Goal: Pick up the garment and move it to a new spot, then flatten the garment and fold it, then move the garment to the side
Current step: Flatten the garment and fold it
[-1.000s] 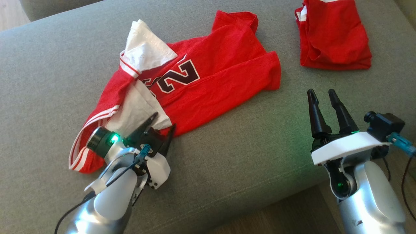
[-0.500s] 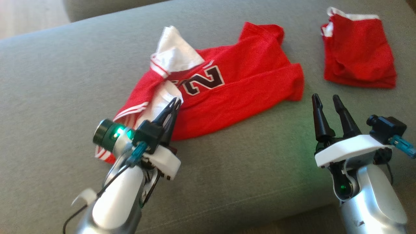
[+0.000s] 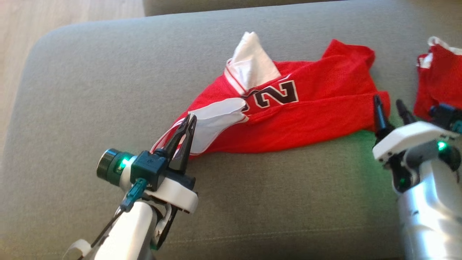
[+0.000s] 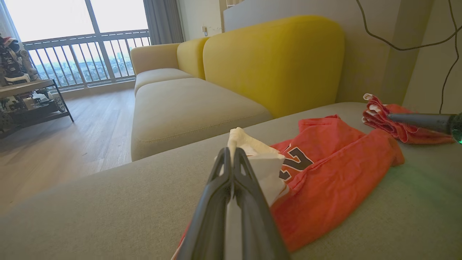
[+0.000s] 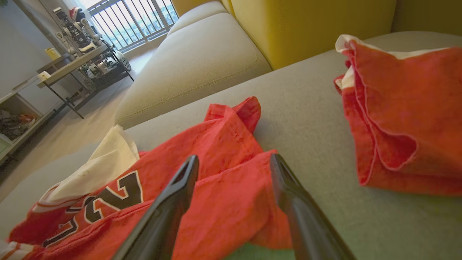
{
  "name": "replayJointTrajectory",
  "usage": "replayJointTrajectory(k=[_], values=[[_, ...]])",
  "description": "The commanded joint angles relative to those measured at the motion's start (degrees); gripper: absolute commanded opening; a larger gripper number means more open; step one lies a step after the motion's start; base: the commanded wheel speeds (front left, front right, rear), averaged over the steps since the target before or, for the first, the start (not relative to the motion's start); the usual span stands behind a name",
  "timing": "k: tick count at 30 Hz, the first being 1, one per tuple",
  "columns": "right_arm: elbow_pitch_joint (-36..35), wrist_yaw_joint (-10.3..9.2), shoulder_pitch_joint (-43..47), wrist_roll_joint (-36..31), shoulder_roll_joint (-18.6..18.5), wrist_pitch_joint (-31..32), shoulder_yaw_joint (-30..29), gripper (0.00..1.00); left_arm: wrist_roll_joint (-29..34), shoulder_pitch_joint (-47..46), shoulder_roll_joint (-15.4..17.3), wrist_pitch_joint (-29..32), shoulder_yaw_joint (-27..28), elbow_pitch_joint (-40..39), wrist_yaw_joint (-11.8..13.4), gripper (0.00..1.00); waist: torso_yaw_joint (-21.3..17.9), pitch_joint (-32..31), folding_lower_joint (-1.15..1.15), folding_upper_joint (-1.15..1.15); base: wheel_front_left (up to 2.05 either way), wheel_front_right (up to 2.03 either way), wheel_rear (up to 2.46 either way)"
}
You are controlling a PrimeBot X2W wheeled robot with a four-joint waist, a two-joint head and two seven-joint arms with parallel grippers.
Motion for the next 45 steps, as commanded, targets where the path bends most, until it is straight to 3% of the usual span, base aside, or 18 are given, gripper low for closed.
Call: replayJointTrajectory(k=[1,8,24,25,26,27,38,45], values=[[0.0,-0.01,-4.0,-2.7,-0.1,0.6,-0.8,1.00,-0.5,-1.6,0.1,-0.3,2.1,-2.7,0.2,0.00,1.5,1.1,0.00,0.00,0.00,0.00,0.00],[7.1,-0.01,-10.2,-11.8,-2.3,2.2,-7.3,1.00,-0.5,-1.4,-0.9,-0.3,1.3,-3.3,-0.2,0.00,3.6,3.1,0.00,0.00,0.00,0.00,0.00],[15.5,-0.01,-15.1,-16.4,-2.9,-0.5,-10.5,1.00,0.0,-1.6,-1.7,-0.3,1.3,-2.6,-0.8,0.00,3.6,4.0,0.00,0.00,0.00,0.00,0.00],[15.8,-0.01,-15.3,-16.4,-2.9,-1.0,-10.2,0.75,0.0,-1.6,-1.7,-0.3,1.3,-2.6,-0.9,0.00,3.5,4.0,0.00,0.00,0.00,0.00,0.00],[16.1,-0.01,-15.4,-16.5,-2.9,-1.4,-9.7,0.35,0.0,-1.6,-1.7,-0.3,1.3,-2.5,-0.9,0.00,3.5,4.0,0.00,0.00,0.00,0.00,0.00],[16.4,-0.01,-15.5,-16.6,-3.0,-1.9,-9.0,0.00,0.0,-1.5,-1.7,-0.3,1.3,-2.4,-0.9,0.00,3.4,3.9,0.00,0.00,0.00,0.00,0.00],[16.5,-0.01,-15.2,-15.8,-3.7,-7.5,-3.2,0.00,-0.4,-1.3,-1.5,-0.3,3.4,-2.8,-0.8,0.00,2.3,2.1,0.00,0.00,0.00,0.00,0.00],[6.6,-0.01,-11.7,-12.3,-4.9,-10.1,7.2,0.00,-3.4,-0.2,-1.3,-0.3,7.8,-5.7,-0.7,0.00,1.1,-1.2,0.00,0.00,0.00,0.00,0.00]])
